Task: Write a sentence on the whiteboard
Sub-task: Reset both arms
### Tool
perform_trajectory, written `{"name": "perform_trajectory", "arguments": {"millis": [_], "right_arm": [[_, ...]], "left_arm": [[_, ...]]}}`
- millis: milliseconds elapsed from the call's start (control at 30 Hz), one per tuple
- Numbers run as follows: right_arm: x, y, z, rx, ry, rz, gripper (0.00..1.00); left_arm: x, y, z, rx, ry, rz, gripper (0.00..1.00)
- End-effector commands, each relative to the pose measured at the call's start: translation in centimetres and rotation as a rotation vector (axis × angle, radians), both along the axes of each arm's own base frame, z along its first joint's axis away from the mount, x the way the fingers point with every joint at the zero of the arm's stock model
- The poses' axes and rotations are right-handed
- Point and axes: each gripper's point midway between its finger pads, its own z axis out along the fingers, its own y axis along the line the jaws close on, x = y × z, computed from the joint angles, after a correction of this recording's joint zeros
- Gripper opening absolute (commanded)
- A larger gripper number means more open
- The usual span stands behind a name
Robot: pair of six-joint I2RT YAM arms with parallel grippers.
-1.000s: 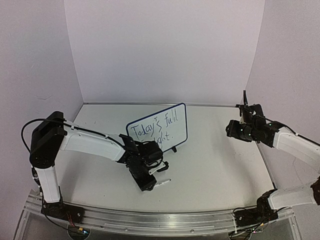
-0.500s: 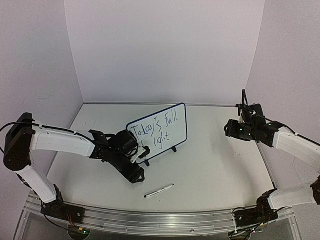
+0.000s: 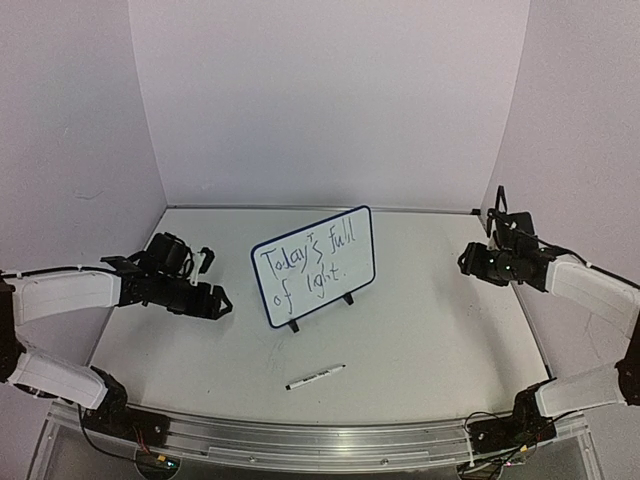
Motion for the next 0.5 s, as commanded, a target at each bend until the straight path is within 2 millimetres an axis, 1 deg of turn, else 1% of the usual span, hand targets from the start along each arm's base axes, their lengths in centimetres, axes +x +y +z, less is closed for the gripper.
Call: {"name": "perform_trajectory", "arguments": {"millis": [0,33,133,200,233,267,300,367,433,467], "right_arm": [[0.5,-1.0,1.0,0.026,-0.052,0.005,0.62],[0.5,-1.2,1.2,0.023,-0.057,0.003,0.62],[0.2,-1.8,2.4,-0.004,-0.115,0.002,0.62],[-0.2,-1.9,3.7,-0.021,-0.195,0.020,0.63],[-0.3,-1.8,4.1,-0.026,-0.221,0.028,0.63],[-0.8,-1.9,5.7,-0.048,-0.316,0.048,0.63],[-1.3,-2.0,6.4,-0.053,-0.367,0.053,0.63],[-1.7,-2.2,7.2,-0.057,-0.426,0.049,0.63],[-2.3,-2.6,7.7,-0.068,-0.487,0.035,0.64],[-2.7,-3.2,7.4,-0.084,-0.513,0.010,0.64]], "left_arm": [[3.6,3.6,3.3,-0.068,-0.137,0.162,0.82],[4.0,4.1,3.8,-0.067,-0.155,0.175,0.83],[5.7,6.3,5.9,-0.031,-0.251,0.258,0.85],[7.2,8.3,7.9,-0.023,-0.346,0.342,0.88],[7.5,9.0,9.0,-0.024,-0.387,0.367,0.89],[9.2,11.8,11.9,0.012,-0.526,0.473,0.94],[9.6,12.9,13.1,0.040,-0.583,0.510,0.96],[9.9,14.0,14.4,0.074,-0.652,0.550,0.98],[9.8,15.1,15.6,0.100,-0.743,0.586,0.99],[9.4,15.7,16.2,0.117,-0.786,0.604,0.99]]}}
